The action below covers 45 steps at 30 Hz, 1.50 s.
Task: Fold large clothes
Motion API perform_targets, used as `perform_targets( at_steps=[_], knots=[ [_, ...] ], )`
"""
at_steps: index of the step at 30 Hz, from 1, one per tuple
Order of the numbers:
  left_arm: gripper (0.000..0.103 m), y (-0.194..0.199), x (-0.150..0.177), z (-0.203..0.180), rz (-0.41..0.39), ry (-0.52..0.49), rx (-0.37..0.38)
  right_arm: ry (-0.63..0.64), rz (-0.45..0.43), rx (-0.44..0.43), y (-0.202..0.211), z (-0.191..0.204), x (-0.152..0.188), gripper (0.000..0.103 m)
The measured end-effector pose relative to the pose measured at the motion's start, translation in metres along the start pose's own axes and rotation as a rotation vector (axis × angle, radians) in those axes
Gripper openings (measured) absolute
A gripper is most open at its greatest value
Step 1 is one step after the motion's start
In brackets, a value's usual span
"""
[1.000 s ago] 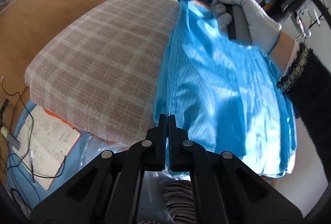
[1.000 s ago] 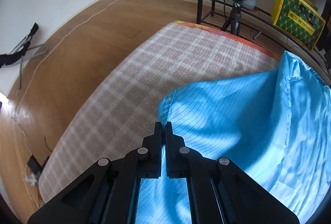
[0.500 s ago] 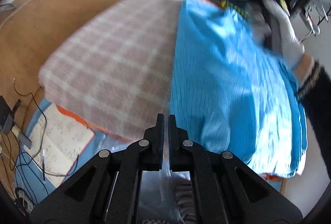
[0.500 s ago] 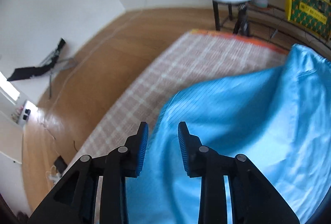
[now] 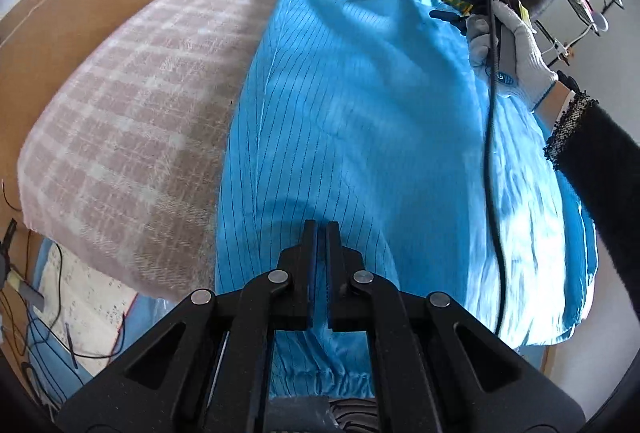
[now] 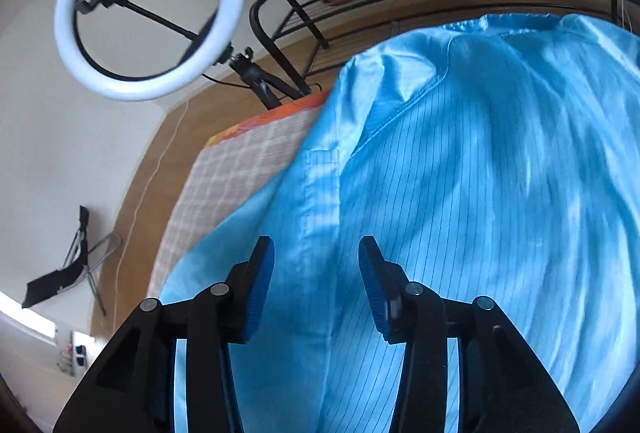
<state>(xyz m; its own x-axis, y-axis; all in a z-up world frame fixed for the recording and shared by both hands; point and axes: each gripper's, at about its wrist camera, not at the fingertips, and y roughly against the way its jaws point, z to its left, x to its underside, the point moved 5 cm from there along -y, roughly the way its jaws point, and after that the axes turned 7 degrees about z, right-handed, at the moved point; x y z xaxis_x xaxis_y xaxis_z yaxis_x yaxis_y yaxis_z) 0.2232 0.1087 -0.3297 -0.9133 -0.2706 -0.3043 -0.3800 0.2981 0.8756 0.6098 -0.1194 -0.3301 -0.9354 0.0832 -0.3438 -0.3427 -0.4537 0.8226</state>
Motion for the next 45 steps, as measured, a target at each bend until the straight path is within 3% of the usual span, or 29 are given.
perform_targets(
  at_steps=[3,5,6,13,16,19,20,22,28,30,31,32,37,41,43,45],
  knots=[
    [0.000,-0.007,0.000,0.003,0.013,0.001,-0.014,0.002,0.015,-0.088,-0.010,0.001,0.002,0.039],
    [0.000,-0.007,0.000,0.003,0.009,-0.004,-0.021,0.008,0.018,-0.143,-0.009,0.005,0.004,0.007],
    [0.000,-0.007,0.000,0.003,0.008,-0.005,-0.023,0.019,0.026,-0.149,-0.008,0.007,0.006,0.003],
    [0.000,-0.009,-0.002,0.000,0.003,-0.014,-0.036,0.086,-0.078,-0.144,0.046,0.012,0.020,0.000],
    [0.000,-0.008,0.000,0.002,0.006,-0.004,-0.023,0.096,-0.099,-0.095,0.052,0.000,0.018,0.000],
    [0.000,-0.005,0.004,0.001,0.004,-0.010,-0.028,0.031,-0.052,-0.138,0.035,-0.012,0.009,0.011],
    [0.000,-0.005,0.005,0.000,0.003,-0.015,-0.031,0.016,-0.056,-0.148,0.031,-0.015,0.008,0.024],
    [0.000,-0.006,0.005,0.000,0.003,-0.017,-0.031,-0.017,-0.060,-0.168,0.020,-0.017,0.004,0.040],
    [0.000,-0.008,0.002,0.001,-0.004,-0.016,-0.031,-0.067,-0.017,-0.231,-0.019,-0.014,-0.006,0.040],
    [0.000,-0.009,0.001,0.001,-0.006,-0.020,-0.034,-0.067,-0.022,-0.284,-0.021,-0.008,-0.009,0.031],
    [0.000,-0.009,0.000,0.001,-0.007,-0.020,-0.034,-0.062,-0.032,-0.303,-0.019,-0.006,-0.011,0.008],
    [0.000,-0.009,0.000,0.000,-0.008,-0.019,-0.034,-0.054,-0.041,-0.308,-0.016,-0.002,-0.011,0.002],
    [0.000,-0.009,-0.001,0.000,-0.006,-0.015,-0.029,0.044,-0.123,-0.268,0.021,0.015,-0.005,0.000],
    [0.000,-0.007,0.002,0.001,-0.002,-0.016,-0.026,0.038,-0.147,-0.191,0.043,0.004,0.005,0.000],
    [0.000,-0.007,0.002,0.001,0.000,-0.014,-0.023,-0.028,-0.135,-0.106,0.044,-0.022,0.013,0.000],
    [0.000,-0.007,0.002,0.001,0.001,-0.012,-0.021,-0.060,-0.093,0.034,0.033,-0.048,0.018,0.000]
  ],
)
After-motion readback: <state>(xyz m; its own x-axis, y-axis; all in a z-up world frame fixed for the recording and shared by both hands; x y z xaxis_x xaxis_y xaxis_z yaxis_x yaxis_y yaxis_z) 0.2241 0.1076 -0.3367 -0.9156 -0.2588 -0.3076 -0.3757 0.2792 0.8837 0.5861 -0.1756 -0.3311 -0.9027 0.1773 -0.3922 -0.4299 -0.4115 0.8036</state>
